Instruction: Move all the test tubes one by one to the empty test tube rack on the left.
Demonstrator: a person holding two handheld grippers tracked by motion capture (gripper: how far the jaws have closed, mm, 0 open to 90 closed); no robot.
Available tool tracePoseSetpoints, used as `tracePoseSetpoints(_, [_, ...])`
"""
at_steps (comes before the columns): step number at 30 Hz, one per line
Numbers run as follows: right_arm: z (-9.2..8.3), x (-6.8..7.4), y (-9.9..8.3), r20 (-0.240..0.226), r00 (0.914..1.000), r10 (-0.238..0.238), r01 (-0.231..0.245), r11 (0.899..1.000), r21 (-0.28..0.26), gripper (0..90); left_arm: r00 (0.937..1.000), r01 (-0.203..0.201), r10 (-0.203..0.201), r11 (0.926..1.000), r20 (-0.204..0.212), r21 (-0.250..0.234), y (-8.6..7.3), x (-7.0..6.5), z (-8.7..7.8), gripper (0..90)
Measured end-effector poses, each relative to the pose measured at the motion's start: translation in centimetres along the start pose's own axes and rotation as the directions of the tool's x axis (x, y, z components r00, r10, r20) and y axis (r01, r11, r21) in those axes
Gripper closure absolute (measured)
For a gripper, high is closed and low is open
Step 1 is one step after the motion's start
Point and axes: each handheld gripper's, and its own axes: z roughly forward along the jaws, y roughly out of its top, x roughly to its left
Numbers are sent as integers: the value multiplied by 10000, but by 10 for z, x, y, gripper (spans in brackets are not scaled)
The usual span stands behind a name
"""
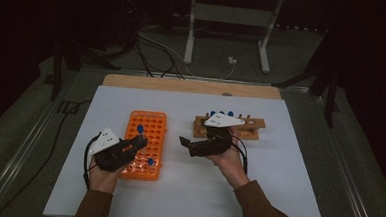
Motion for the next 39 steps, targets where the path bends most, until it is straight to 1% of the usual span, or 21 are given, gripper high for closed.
tracePoseSetpoints(2, [-5, -4, -4, 143, 9999, -22, 22, 10000, -36, 44, 10000, -34, 34, 10000, 25, 65, -2, 0, 0, 779])
tracePoseSetpoints(5, [-13, -11, -10, 367, 9993, 27, -24, 10000, -71, 47, 9999, 101, -102, 9998, 40, 164, -6, 0, 0, 778])
tracePoseSetpoints(10, [-28, -22, -19, 635, 9973, 358, -343, 9991, -243, 51, 9996, 191, -195, 9997, 217, 179, -12, 0, -1, 778])
tracePoseSetpoints(14, [-39, -29, -26, 802, 9956, 486, -463, 9984, -312, 56, 9995, 132, -139, 9996, 290, 245, -16, -1, -1, 778])
tracePoseSetpoints(18, [-49, -34, -31, 990, 9936, 542, -514, 9982, -312, 57, 9991, 97, -108, 9996, 422, 260, -21, -4, -3, 778])
tracePoseSetpoints(22, [-57, -36, -35, 1191, 9917, 478, -443, 9985, -316, 57, 9985, 63, -79, 9996, 542, 280, -25, -7, -6, 778])
tracePoseSetpoints(26, [-64, -36, -40, 1412, 9894, 348, -307, 9990, -310, 62, 9982, -82, 54, 9989, 597, 469, -32, -9, -7, 776])
tracePoseSetpoints(30, [-71, -37, -48, 1694, 9850, 330, -286, 9992, -286, 62, 9976, -133, 88, 9977, 684, 659, -36, -11, -8, 776])
tracePoseSetpoints(32, [-74, -39, -52, 1756, 9835, 425, -381, 9989, -287, 62, 9973, -230, 174, 9967, 717, 784, -39, -12, -9, 776])
tracePoseSetpoints(35, [-80, -43, -58, 1866, 9808, 573, -514, 9980, -360, 62, 9967, -383, 305, 9938, 749, 1048, -42, -12, -8, 776])
tracePoseSetpoints(39, [-89, -47, -64, 1967, 9781, 681, -611, 9973, -413, 63, 9957, -654, 550, 9874, 747, 1440, -45, -15, -6, 776])
